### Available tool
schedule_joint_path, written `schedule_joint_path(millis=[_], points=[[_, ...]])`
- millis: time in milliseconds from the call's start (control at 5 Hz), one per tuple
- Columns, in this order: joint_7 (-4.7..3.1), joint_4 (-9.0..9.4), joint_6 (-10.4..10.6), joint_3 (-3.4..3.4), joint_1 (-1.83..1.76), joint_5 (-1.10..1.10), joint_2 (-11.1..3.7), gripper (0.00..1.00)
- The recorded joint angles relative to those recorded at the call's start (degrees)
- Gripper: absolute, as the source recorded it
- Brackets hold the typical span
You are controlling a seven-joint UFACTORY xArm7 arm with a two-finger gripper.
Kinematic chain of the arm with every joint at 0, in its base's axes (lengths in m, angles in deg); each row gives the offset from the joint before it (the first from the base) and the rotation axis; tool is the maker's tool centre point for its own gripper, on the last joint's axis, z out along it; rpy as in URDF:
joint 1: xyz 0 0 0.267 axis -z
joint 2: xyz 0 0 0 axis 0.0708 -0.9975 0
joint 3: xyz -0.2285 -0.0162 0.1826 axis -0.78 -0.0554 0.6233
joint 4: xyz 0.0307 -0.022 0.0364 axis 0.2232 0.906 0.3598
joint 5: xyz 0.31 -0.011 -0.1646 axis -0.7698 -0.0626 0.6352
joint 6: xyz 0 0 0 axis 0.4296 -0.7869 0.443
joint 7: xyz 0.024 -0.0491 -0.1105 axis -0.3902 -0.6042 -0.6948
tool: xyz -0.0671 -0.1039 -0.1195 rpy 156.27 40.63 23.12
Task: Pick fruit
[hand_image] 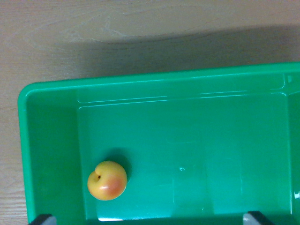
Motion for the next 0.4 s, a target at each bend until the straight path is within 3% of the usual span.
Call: schedule_joint_path(millis=[200, 400], points=[[-0.37, 1.05, 1.35, 0.17, -0.17, 0.05, -0.24, 0.0], [-0.37, 1.05, 1.35, 0.17, -0.17, 0.05, -0.24, 0.0]])
